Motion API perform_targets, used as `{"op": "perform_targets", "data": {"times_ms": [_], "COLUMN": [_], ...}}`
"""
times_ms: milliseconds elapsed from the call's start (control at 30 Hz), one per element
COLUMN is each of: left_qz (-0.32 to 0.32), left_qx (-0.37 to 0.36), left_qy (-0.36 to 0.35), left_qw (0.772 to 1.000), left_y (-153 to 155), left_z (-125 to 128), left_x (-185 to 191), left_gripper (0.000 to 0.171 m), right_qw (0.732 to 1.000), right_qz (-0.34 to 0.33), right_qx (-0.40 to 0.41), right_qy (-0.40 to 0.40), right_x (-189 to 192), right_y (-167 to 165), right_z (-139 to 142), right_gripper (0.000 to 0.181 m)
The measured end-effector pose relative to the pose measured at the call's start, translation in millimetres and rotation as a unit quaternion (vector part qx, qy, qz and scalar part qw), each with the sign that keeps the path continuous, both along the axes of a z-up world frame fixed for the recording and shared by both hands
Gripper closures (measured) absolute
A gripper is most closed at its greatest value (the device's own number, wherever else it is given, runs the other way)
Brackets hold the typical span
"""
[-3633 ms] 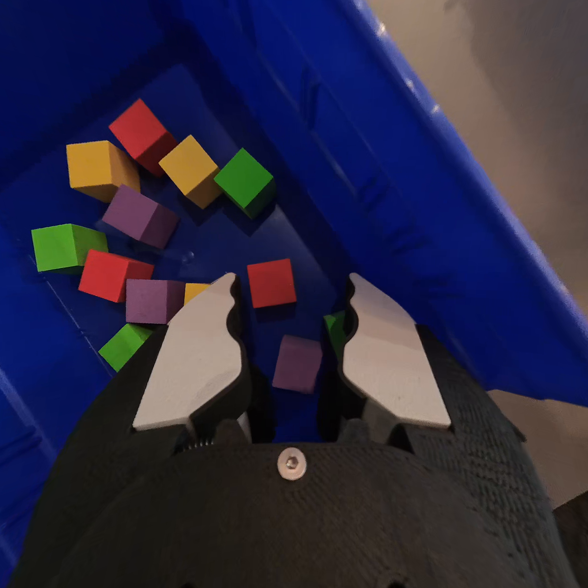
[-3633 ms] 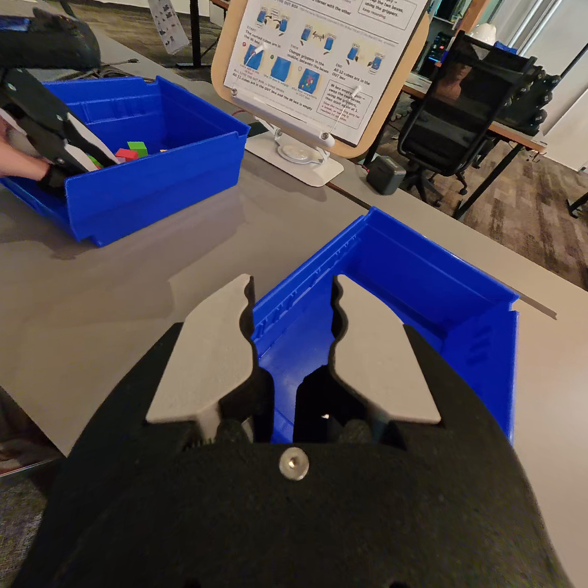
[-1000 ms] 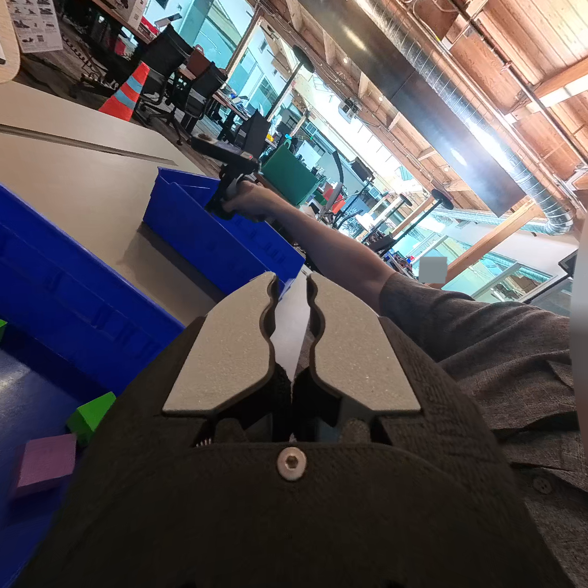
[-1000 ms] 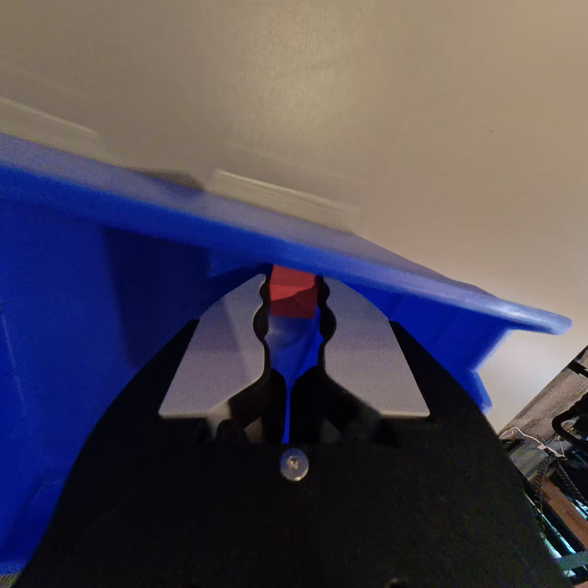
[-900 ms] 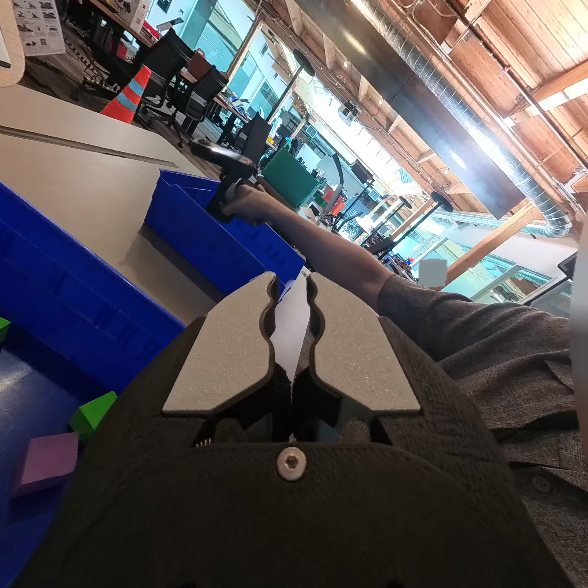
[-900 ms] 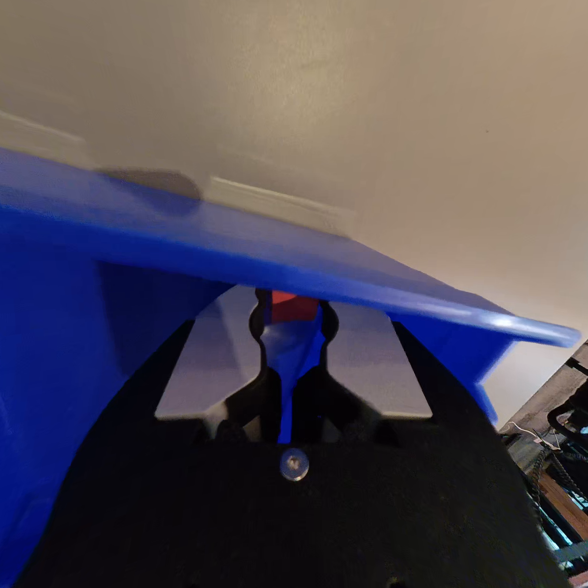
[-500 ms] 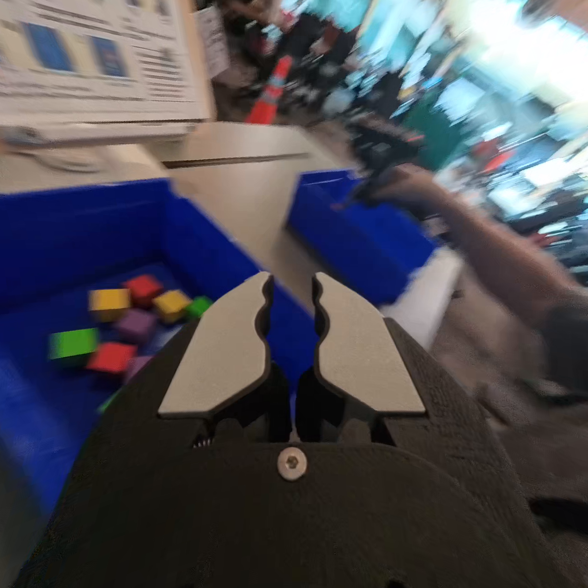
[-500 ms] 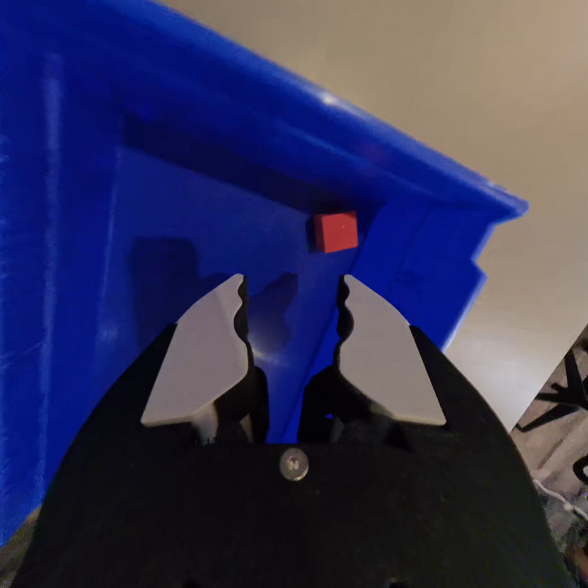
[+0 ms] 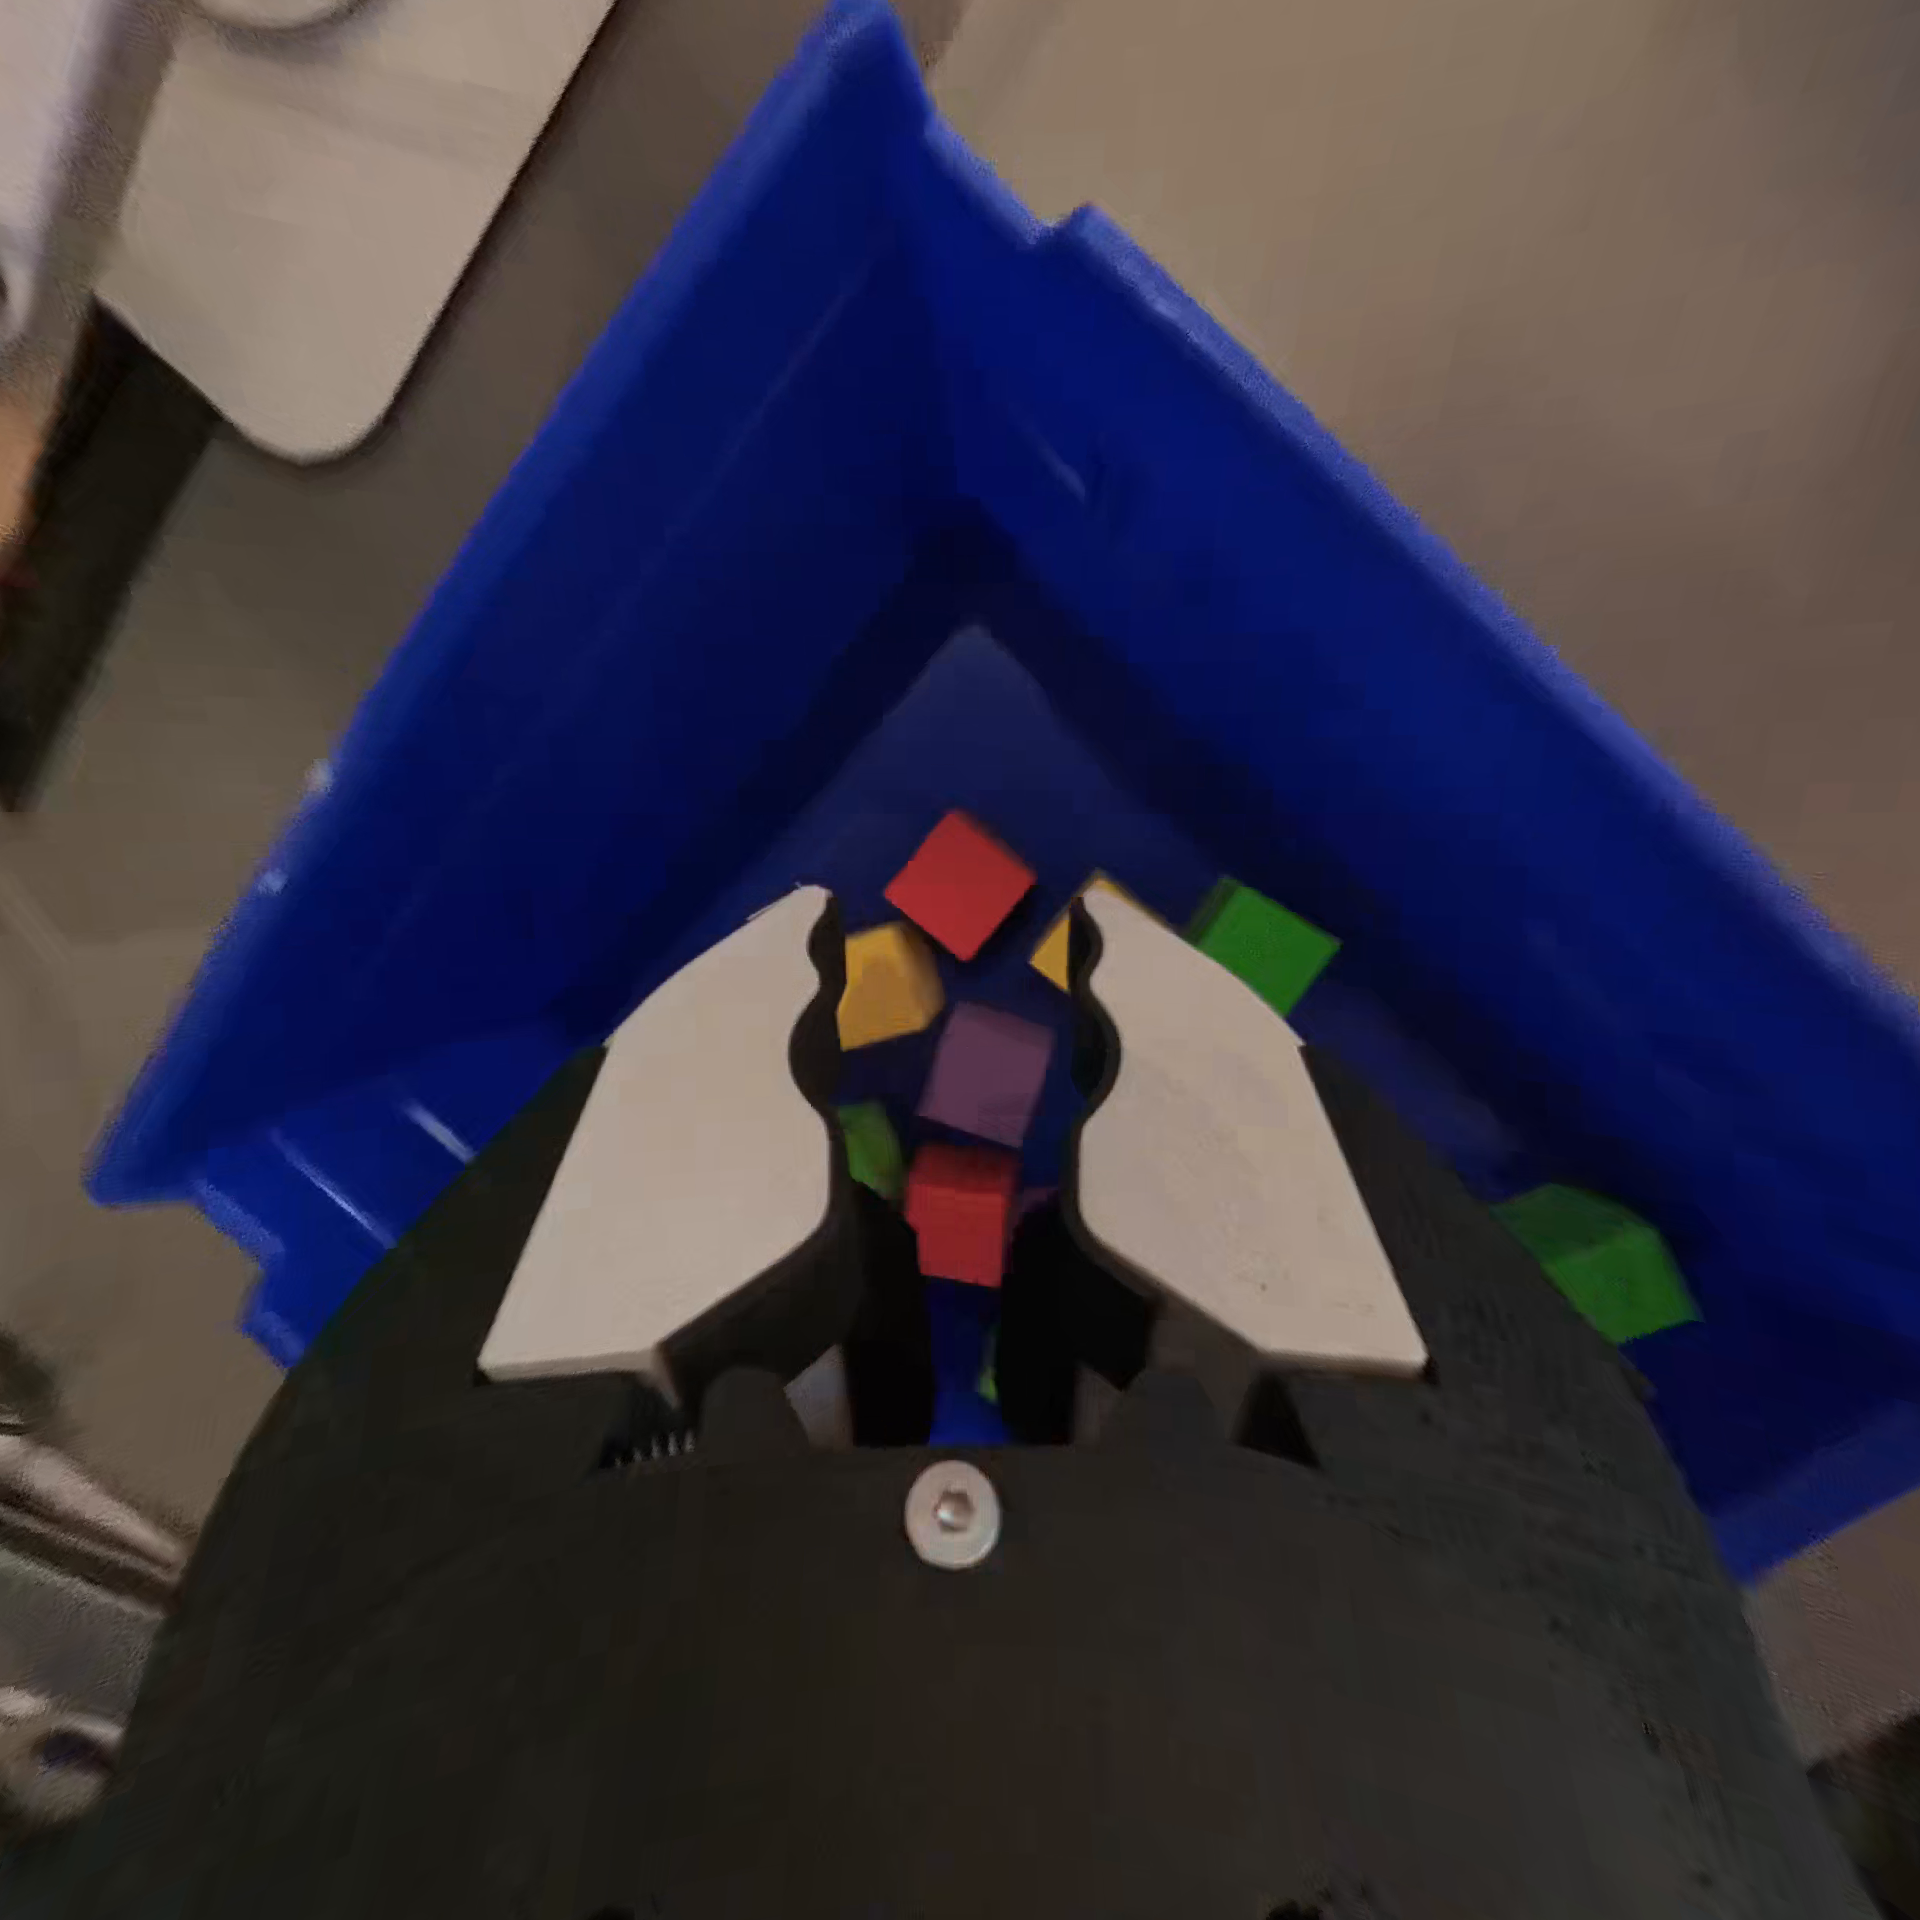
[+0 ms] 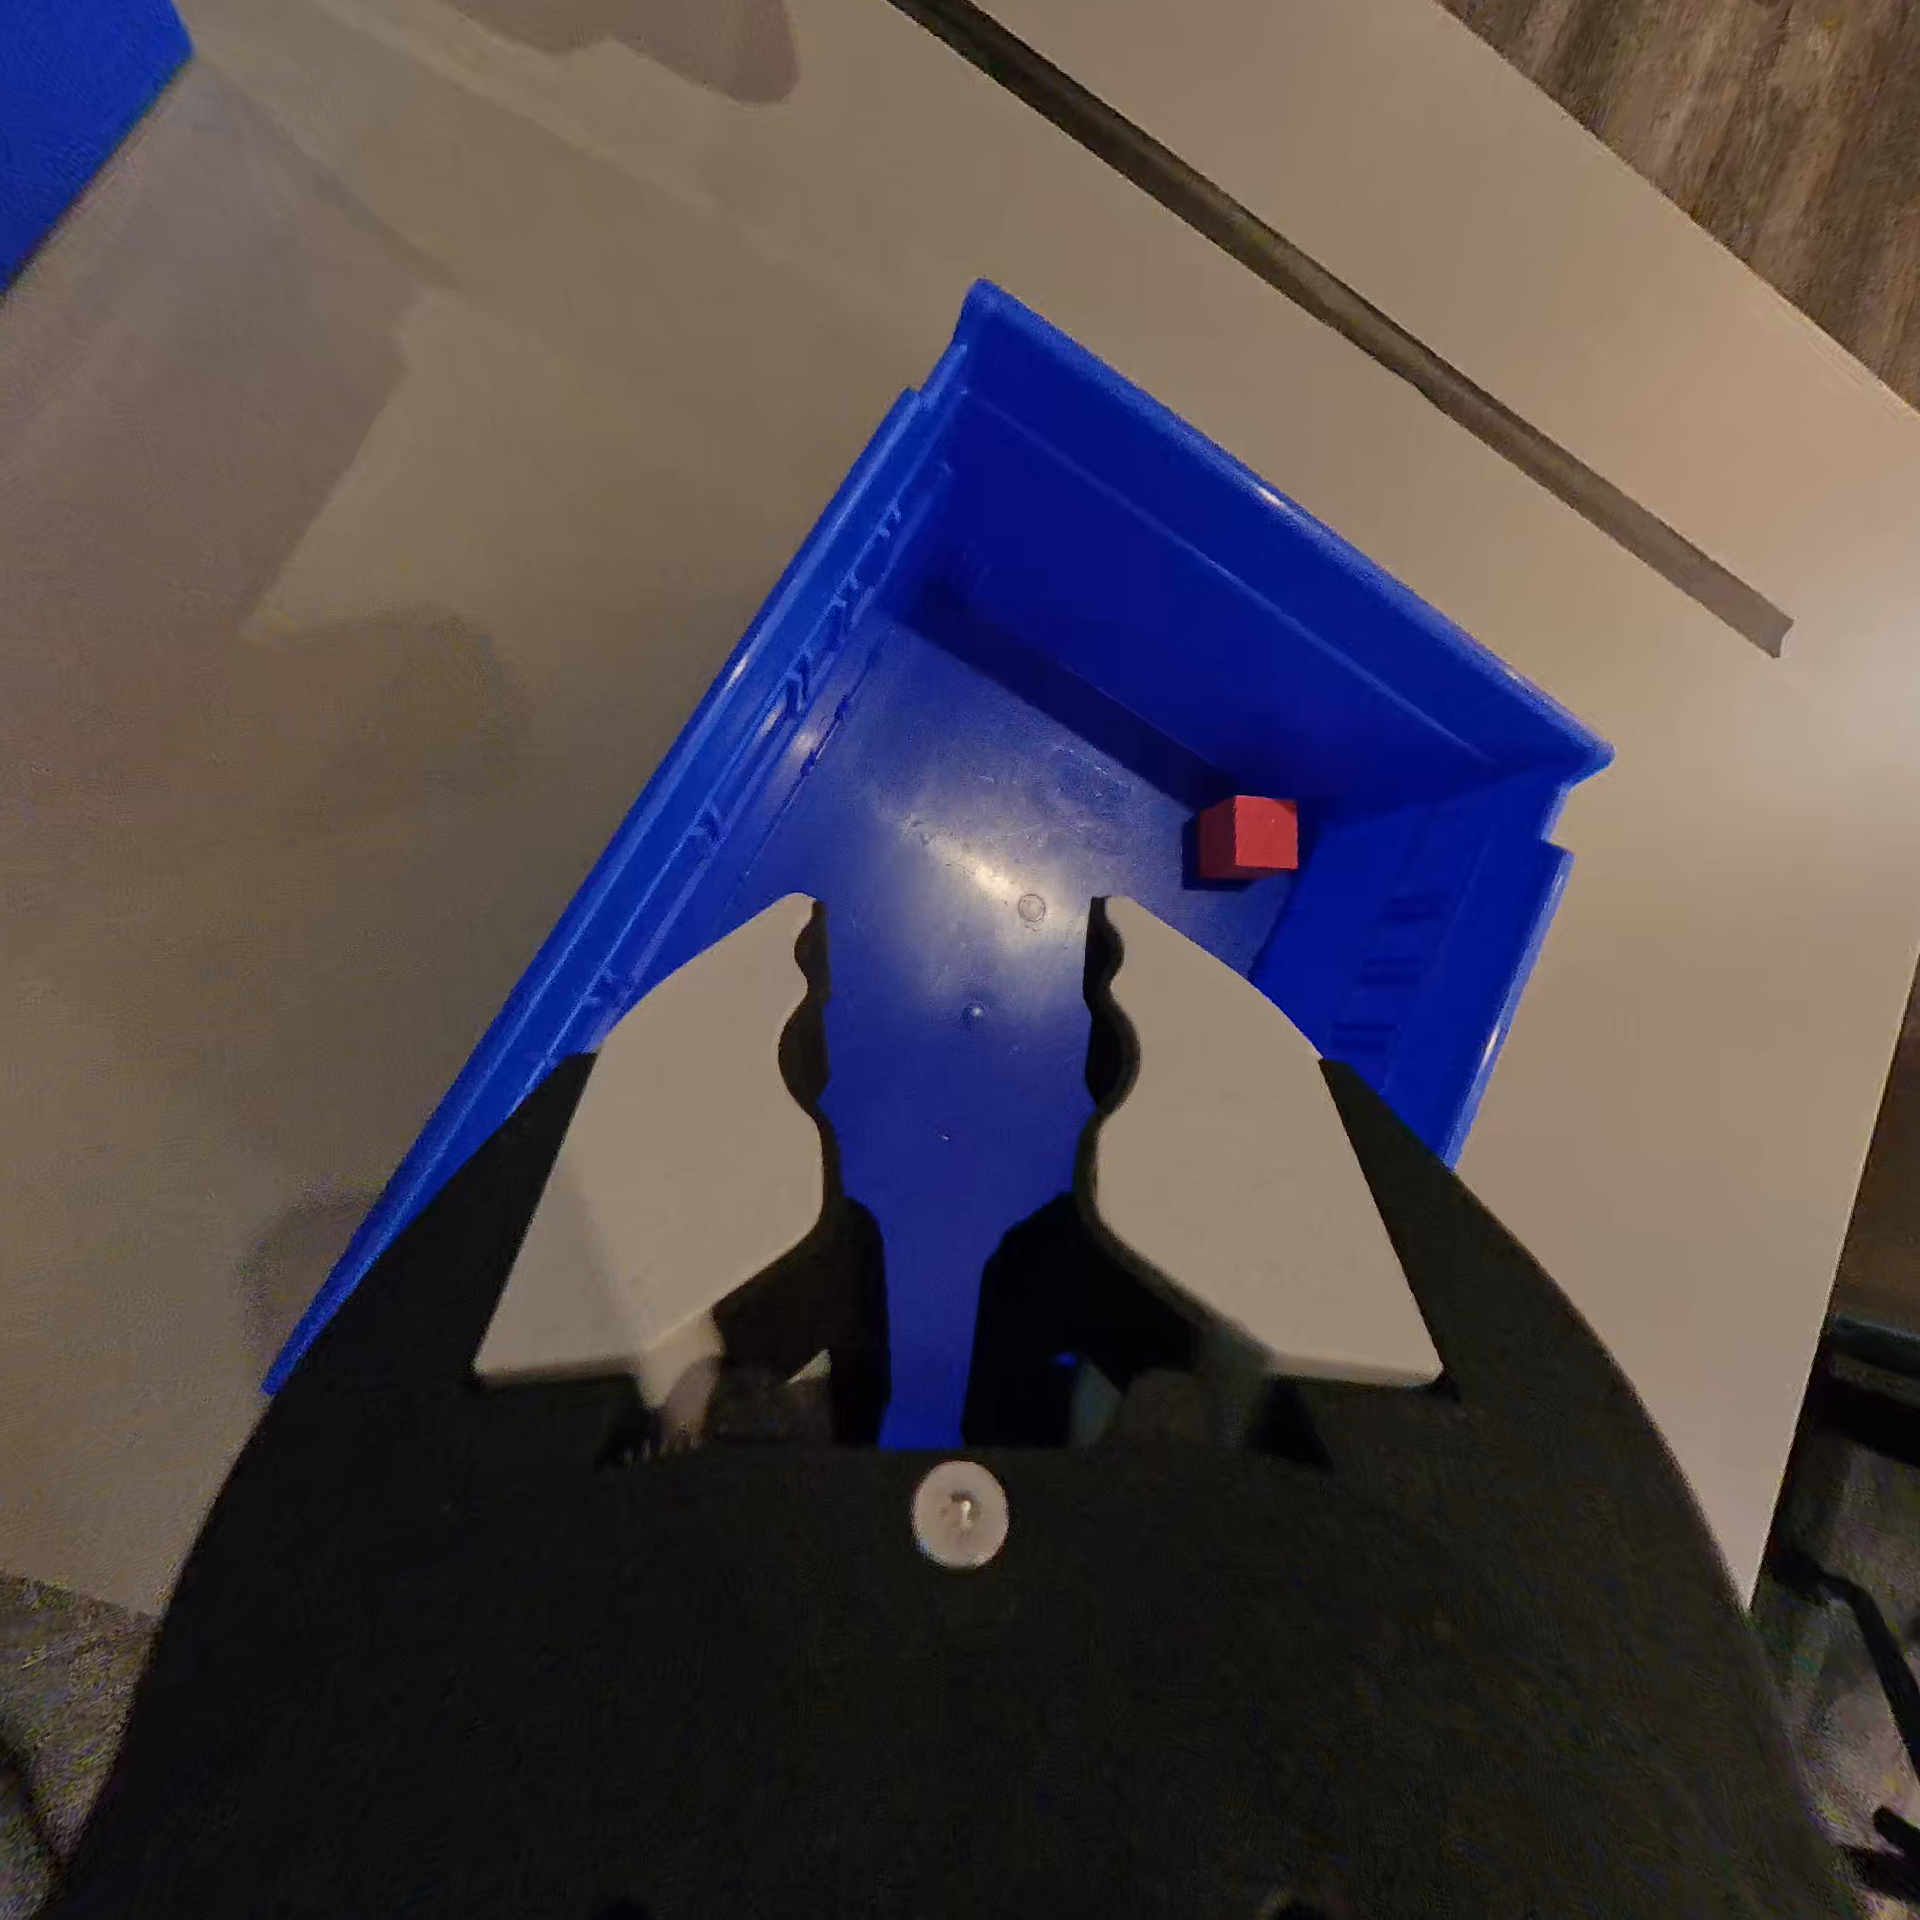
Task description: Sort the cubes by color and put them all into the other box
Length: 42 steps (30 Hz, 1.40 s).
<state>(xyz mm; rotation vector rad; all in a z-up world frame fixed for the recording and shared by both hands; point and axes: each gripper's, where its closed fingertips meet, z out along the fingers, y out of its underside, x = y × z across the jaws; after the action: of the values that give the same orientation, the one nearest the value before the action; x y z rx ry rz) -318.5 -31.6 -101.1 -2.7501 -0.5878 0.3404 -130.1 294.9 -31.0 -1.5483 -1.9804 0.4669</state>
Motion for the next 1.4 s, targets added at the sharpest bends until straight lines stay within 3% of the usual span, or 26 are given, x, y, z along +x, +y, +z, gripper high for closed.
{"op": "perform_targets", "data": {"times_ms": [167,333,567,867,967,1067,1133,1233,1400], "left_qz": [-0.088,-0.112,-0.125,-0.131,-0.106,-0.044,-0.029,-0.046,-0.100], "left_qx": [-0.039,-0.096,-0.114,-0.093,-0.087,0.016,0.149,0.324,0.457], "left_qy": [-0.032,-0.041,-0.072,-0.090,-0.102,-0.167,-0.224,-0.316,-0.446], "left_qw": [0.995,0.988,0.983,0.983,0.985,0.985,0.963,0.891,0.763], "left_y": [5,-6,-7,-8,-11,0,19,39,53], "left_z": [-12,-28,-46,-54,-52,-32,1,61,126], "left_x": [1,-3,-3,-3,-4,5,22,60,129], "left_gripper": [0.134,0.134,0.139,0.140,0.141,0.141,0.141,0.141,0.142], "right_qw": [1.000,0.999,0.999,0.998,0.998,0.997,0.992,0.965,0.896], "right_qz": [0.017,0.025,0.031,0.037,0.037,0.052,0.107,0.224,0.350], "right_qx": [0.010,0.016,0.025,0.041,0.043,0.042,0.042,0.053,0.073], "right_qy": [0.010,0.012,0.023,0.015,0.012,0.026,0.055,0.126,0.262], "right_x": [8,16,19,26,27,29,26,21,11], "right_y": [-1,-4,-10,-15,-16,-25,-45,-96,-189], "right_z": [1,1,9,4,1,3,5,11,42], "right_gripper": [0.134,0.134,0.136,0.137,0.137,0.139,0.138,0.132,0.131]}}
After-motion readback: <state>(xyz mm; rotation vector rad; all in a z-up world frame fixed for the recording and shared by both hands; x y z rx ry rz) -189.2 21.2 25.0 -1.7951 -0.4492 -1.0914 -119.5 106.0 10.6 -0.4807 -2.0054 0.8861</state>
